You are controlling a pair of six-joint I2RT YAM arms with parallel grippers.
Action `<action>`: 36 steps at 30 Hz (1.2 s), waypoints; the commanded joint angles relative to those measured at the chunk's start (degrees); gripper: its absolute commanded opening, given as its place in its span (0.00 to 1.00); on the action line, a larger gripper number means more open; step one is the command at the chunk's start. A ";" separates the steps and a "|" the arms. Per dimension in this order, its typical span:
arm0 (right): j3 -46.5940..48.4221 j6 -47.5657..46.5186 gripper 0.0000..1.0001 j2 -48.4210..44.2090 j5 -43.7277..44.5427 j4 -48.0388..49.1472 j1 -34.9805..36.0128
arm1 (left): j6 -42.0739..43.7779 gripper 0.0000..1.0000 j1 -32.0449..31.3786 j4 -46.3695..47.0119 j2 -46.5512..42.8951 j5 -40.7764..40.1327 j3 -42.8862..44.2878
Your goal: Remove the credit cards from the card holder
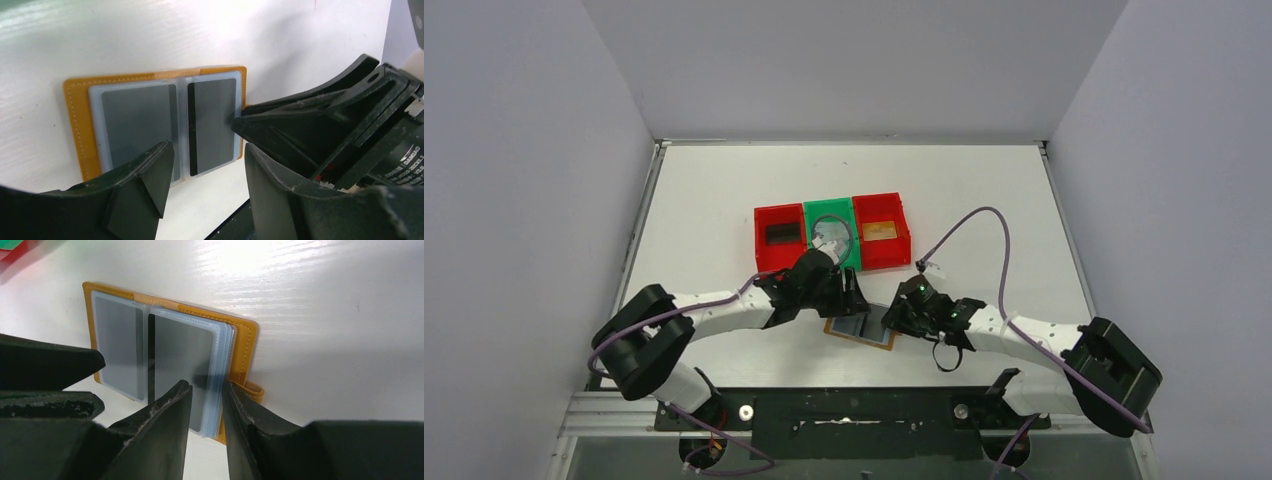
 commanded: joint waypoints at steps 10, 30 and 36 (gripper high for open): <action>2.90 -5.14 0.18 9.15 -2.89 3.95 -0.92 | -0.65 0.53 0.28 5.58 -2.94 -0.39 -2.70; 1.98 -5.38 0.15 12.25 -4.00 5.33 -0.90 | -6.31 0.51 0.29 5.04 1.82 -1.30 -5.64; 1.90 -4.67 0.15 12.78 -4.15 5.78 -0.90 | -8.57 0.46 0.14 4.38 1.30 -0.84 -8.36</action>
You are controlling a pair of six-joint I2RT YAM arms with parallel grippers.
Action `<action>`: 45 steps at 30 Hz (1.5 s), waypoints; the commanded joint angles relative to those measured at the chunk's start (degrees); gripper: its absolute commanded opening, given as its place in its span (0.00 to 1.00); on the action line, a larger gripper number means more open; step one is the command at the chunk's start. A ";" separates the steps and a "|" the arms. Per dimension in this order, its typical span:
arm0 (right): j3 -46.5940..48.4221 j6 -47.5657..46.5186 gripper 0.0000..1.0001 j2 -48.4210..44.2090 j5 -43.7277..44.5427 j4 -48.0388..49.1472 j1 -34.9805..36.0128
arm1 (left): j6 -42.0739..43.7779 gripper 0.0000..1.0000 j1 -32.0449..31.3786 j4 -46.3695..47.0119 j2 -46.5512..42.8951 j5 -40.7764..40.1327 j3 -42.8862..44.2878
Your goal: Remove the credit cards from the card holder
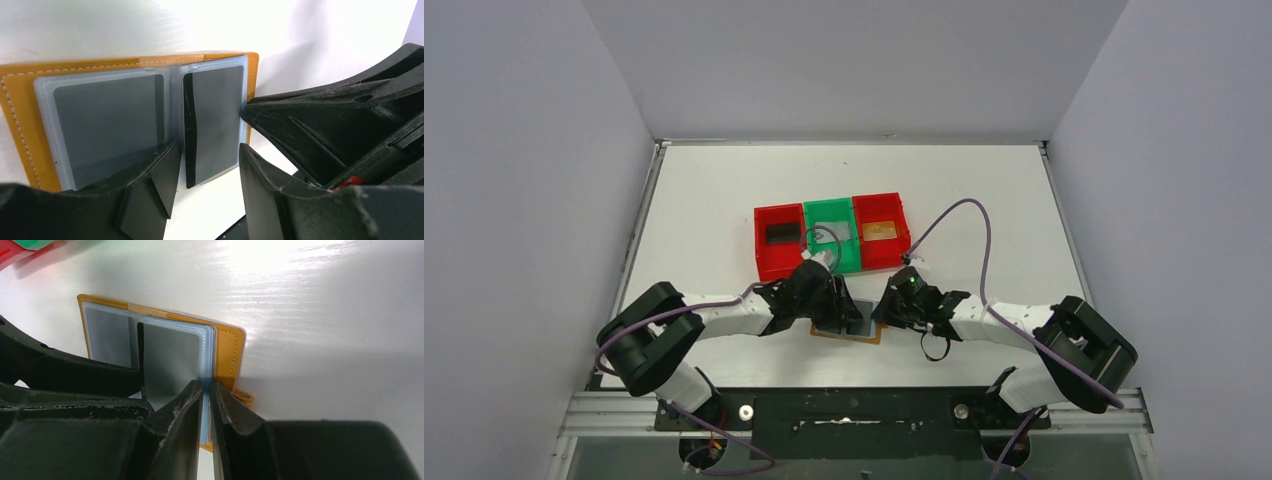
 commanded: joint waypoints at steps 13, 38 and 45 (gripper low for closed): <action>-1.30 0.70 0.14 4.11 0.29 -2.80 -0.02 | -3.69 0.13 0.89 8.08 -2.42 2.72 -6.83; -0.06 -0.05 0.14 5.06 -0.60 -2.63 0.27 | -7.58 0.13 2.52 19.93 -5.83 5.20 -12.48; -0.24 0.27 0.14 5.58 -1.36 -1.59 0.39 | -11.79 0.17 2.63 26.50 -2.51 5.59 -15.12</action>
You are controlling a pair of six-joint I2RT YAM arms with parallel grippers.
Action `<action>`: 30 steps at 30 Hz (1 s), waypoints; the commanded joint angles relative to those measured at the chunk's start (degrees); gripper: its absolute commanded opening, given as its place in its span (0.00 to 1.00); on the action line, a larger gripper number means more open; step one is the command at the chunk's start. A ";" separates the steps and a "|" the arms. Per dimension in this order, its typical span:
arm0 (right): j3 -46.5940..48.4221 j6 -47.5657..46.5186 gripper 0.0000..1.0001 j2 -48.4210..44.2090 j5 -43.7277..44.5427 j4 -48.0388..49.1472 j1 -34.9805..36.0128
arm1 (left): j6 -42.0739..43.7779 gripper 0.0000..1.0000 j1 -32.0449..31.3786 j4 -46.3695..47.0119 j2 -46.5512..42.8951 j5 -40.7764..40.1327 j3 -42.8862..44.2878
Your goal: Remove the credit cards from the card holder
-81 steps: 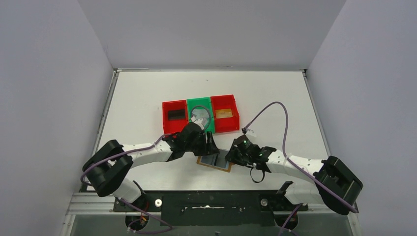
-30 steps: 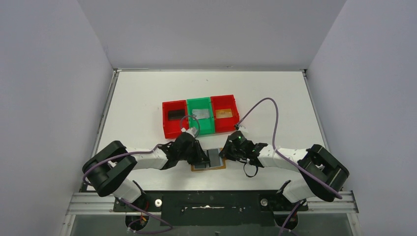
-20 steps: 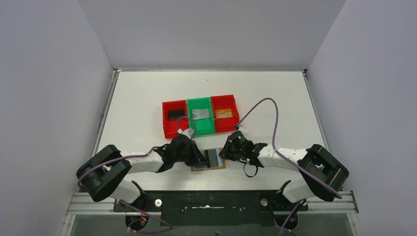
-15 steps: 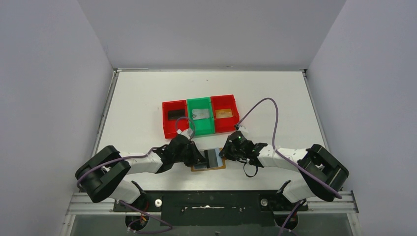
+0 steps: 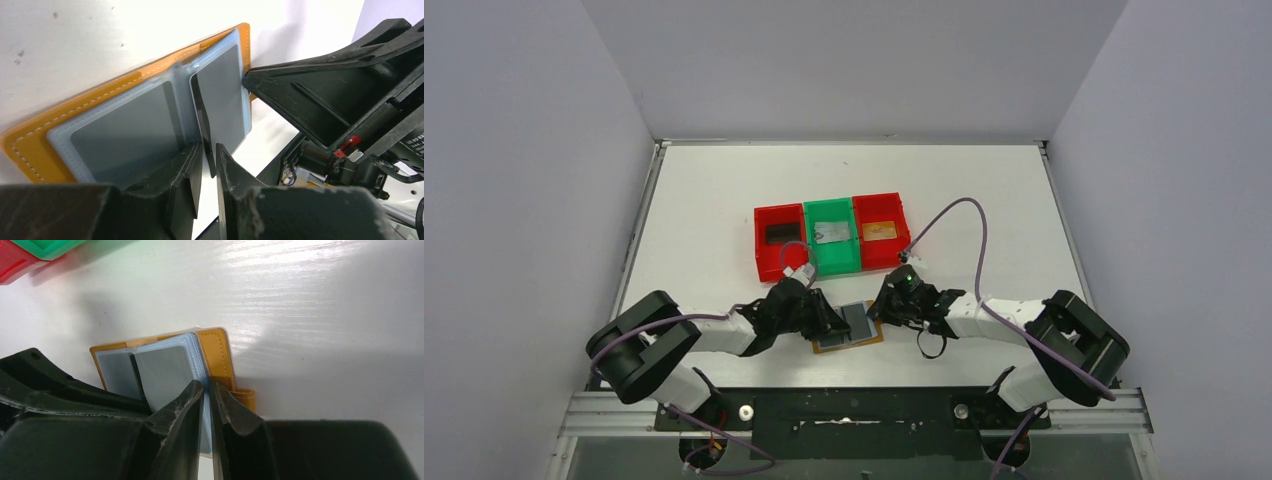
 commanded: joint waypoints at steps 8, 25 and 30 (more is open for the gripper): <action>-1.14 -0.60 0.14 4.39 -0.97 -3.15 0.78 | -5.08 0.13 0.39 13.16 3.17 0.89 -2.62; -1.52 0.65 0.12 1.32 2.31 -5.99 0.61 | -2.52 0.00 0.42 1.92 -6.18 -2.68 -5.67; -0.60 0.06 0.12 0.55 1.94 -6.31 0.60 | -2.45 0.00 0.58 1.86 -6.78 -2.53 -6.51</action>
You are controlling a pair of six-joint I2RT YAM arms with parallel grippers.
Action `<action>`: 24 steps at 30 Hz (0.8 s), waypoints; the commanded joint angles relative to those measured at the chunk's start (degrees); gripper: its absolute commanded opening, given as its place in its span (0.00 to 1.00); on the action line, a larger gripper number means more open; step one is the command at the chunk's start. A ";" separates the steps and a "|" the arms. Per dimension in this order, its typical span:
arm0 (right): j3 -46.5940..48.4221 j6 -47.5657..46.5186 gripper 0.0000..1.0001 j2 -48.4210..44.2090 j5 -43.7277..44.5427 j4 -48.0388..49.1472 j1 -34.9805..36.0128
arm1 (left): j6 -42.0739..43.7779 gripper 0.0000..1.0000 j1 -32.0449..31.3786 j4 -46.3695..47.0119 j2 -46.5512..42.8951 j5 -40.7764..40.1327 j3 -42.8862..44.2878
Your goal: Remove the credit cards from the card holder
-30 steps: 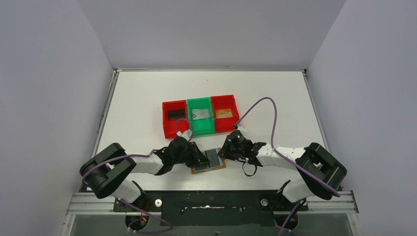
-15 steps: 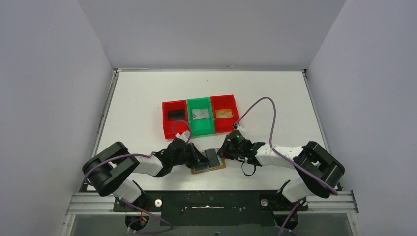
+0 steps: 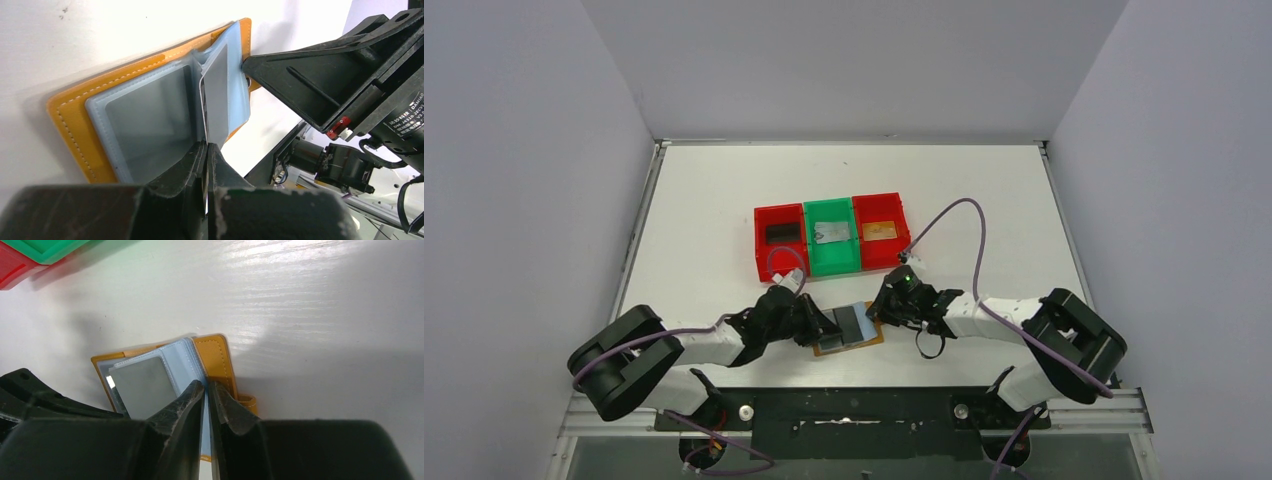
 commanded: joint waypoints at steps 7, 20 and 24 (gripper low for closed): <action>2.47 -4.01 0.25 -6.30 3.12 -9.60 2.90 | 2.47 0.00 0.65 -0.94 1.23 -0.71 1.65; 7.24 -7.80 0.15 -0.80 -2.38 -3.38 6.72 | 3.28 0.00 0.69 0.14 2.71 0.55 2.37; 8.36 -6.64 0.13 3.30 0.66 -6.48 6.42 | 3.32 0.00 0.73 -0.35 2.45 0.49 2.46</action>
